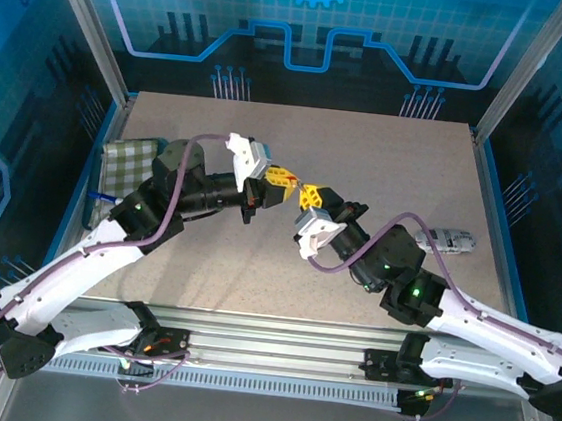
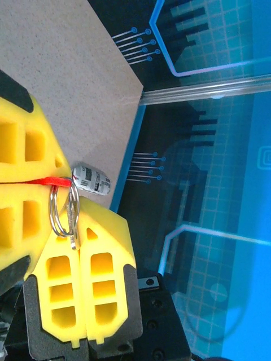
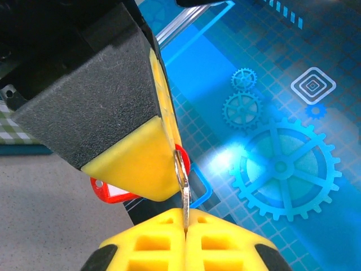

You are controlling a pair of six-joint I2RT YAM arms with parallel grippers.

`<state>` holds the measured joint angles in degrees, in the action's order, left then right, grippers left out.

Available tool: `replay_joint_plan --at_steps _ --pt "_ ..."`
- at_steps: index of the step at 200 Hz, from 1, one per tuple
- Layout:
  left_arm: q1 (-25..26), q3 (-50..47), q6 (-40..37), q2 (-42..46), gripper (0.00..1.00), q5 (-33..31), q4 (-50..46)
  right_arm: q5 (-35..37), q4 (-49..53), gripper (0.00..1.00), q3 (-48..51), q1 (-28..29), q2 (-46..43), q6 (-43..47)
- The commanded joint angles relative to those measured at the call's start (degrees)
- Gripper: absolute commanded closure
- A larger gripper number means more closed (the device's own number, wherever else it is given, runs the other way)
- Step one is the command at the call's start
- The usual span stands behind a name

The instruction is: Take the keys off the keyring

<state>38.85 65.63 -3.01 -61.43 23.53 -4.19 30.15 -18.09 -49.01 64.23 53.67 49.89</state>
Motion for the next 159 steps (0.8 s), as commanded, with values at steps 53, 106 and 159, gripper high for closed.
replay_joint_plan --at_steps 53,106,159 --pt "6.17 1.08 -2.65 -2.81 1.00 8.04 -5.65 -6.83 -1.94 1.00 -4.05 1.52 4.29 1.23" --pt "7.64 0.95 -2.74 -2.55 1.00 6.11 -5.46 -9.55 -0.67 1.00 -3.52 1.28 4.06 0.10" --pt "3.66 -1.83 3.34 0.10 1.00 7.86 1.00 -12.94 6.15 1.00 0.28 -1.40 -1.73 -2.64"
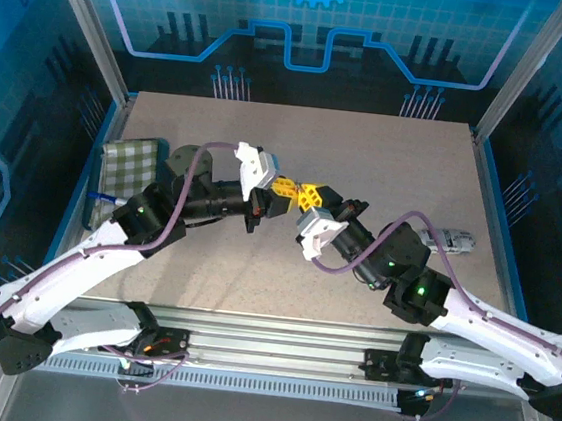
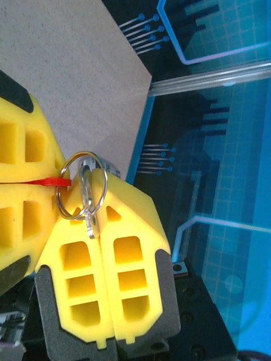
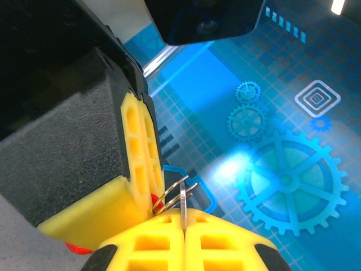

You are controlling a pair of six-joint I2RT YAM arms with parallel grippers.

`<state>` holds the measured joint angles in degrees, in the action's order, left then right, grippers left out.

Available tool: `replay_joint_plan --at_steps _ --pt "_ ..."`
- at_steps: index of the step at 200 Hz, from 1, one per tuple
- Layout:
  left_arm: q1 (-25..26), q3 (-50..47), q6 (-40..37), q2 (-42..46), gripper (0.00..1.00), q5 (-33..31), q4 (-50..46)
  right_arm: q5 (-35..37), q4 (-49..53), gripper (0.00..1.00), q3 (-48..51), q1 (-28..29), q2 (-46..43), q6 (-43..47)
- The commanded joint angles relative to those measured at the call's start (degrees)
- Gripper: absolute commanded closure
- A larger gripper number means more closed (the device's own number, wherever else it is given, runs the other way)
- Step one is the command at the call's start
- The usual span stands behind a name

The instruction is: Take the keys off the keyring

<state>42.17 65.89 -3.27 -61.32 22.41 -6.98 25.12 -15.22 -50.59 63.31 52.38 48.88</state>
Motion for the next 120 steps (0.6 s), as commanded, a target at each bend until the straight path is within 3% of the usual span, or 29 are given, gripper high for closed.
replay_joint_plan --at_steps 1,51,120 --pt "0.31 -2.13 3.70 -0.02 1.00 9.01 3.89 -7.99 3.41 1.00 1.87 -0.52 -0.53 -1.62" --pt "-1.71 -2.62 8.26 0.00 1.00 13.24 6.98 -7.03 3.98 1.00 2.98 -1.22 -2.05 1.64" --pt "-5.25 -3.92 14.87 0.76 1.00 19.34 11.90 -11.02 3.15 1.00 5.92 -3.95 -4.30 0.51"
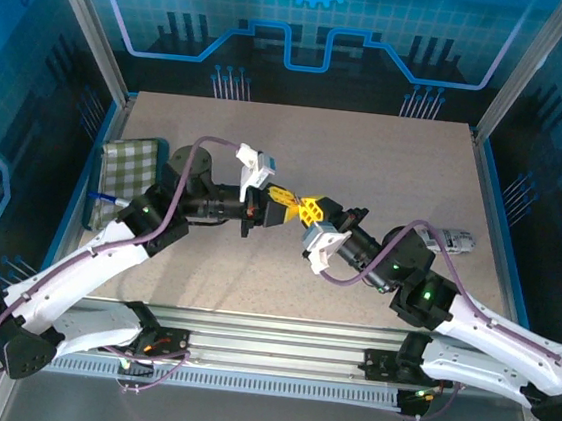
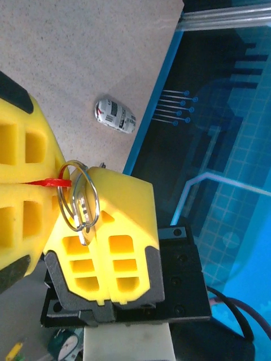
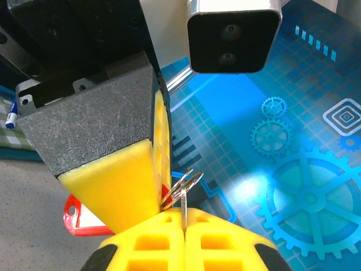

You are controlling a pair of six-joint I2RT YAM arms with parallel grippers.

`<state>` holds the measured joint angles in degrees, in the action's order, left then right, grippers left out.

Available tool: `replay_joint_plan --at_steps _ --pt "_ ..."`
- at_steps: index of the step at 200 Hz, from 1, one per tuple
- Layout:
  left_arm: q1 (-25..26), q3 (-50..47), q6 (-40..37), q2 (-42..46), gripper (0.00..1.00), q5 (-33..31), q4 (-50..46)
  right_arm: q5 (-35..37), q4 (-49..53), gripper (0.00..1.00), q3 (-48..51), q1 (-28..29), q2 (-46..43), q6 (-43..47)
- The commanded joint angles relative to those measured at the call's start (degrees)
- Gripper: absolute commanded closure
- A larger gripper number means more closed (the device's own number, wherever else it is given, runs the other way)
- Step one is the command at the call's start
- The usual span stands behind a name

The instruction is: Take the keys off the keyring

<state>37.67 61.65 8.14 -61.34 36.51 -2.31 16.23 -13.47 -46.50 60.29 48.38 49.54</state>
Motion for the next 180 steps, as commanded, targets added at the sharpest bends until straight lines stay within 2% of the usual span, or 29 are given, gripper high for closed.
replay_joint_plan --at_steps 1,64,150,180 --pt "-0.80 0.32 3.46 0.78 1.00 5.28 7.23 -2.10 1.28 1.00 1.84 -1.00 -0.30 -0.15" --pt "-2.51 -1.90 6.56 1.67 1.00 5.87 11.35 -3.48 1.03 1.00 2.84 -2.15 -0.88 -0.74" --pt "-2.43 -1.62 9.45 -0.19 1.00 6.94 13.29 -0.80 0.78 1.00 1.57 0.35 3.37 2.75" --pt "-2.48 -1.62 8.41 -0.20 1.00 6.08 12.09 -2.21 0.73 1.00 0.59 -1.20 2.69 -1.73"
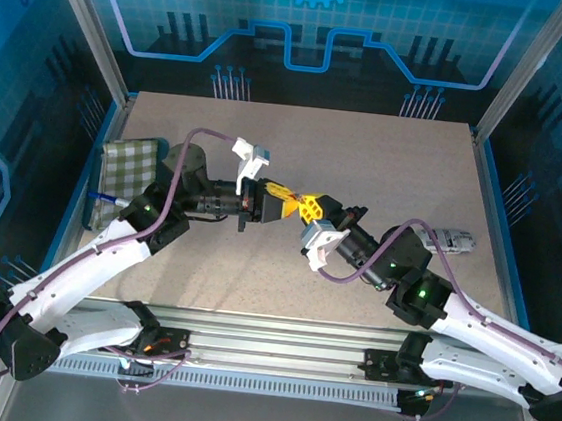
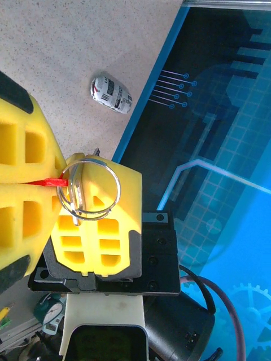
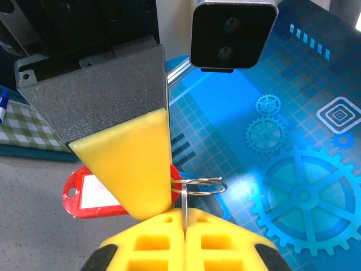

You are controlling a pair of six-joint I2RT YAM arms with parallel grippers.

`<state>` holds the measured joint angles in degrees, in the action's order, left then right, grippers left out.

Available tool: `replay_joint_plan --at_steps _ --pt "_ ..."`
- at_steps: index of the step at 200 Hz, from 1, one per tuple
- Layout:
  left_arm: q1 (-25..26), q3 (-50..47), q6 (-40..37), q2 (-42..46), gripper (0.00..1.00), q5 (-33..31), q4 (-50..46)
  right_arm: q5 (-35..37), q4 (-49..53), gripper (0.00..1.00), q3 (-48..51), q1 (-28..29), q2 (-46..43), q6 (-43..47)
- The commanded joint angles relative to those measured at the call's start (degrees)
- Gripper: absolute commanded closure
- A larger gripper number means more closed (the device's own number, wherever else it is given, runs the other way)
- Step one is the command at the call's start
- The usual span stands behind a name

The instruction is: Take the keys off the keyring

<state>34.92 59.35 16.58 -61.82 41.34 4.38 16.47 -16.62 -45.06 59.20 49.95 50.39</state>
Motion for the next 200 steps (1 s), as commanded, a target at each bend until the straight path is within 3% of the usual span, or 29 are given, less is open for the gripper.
replay_joint_plan --at_steps 1,37,92,116,142,168,200 --pt "0.30 0.68 0.00 0.25 1.00 1.22 5.39 -2.52 3.96 1.00 -0.93 -0.21 1.07 -2.76" --pt "0.30 0.63 -1.76 -0.07 1.00 0.19 3.29 -4.20 8.08 1.00 -4.99 -2.29 1.36 -7.32" --pt "0.30 -0.72 -2.73 -0.23 0.71 -1.44 1.99 -7.20 8.28 1.00 -8.42 -5.92 1.20 -14.00" --pt "0.33 -1.10 -2.76 -0.07 0.69 -1.43 1.86 -7.99 8.19 1.00 -8.91 -7.00 1.20 -15.47" --pt "0.28 -1.42 -2.73 0.14 0.56 -1.98 1.87 -8.53 8.33 1.00 -8.87 -7.46 1.07 -15.93" --pt "0.28 -1.61 -1.59 0.38 0.59 -1.92 3.35 -9.78 7.59 1.00 -7.76 -7.44 0.32 -16.67" --pt "0.26 -1.27 -2.07 0.45 0.40 -2.44 2.28 -9.49 7.46 1.00 -7.32 -7.60 -0.11 -16.94"
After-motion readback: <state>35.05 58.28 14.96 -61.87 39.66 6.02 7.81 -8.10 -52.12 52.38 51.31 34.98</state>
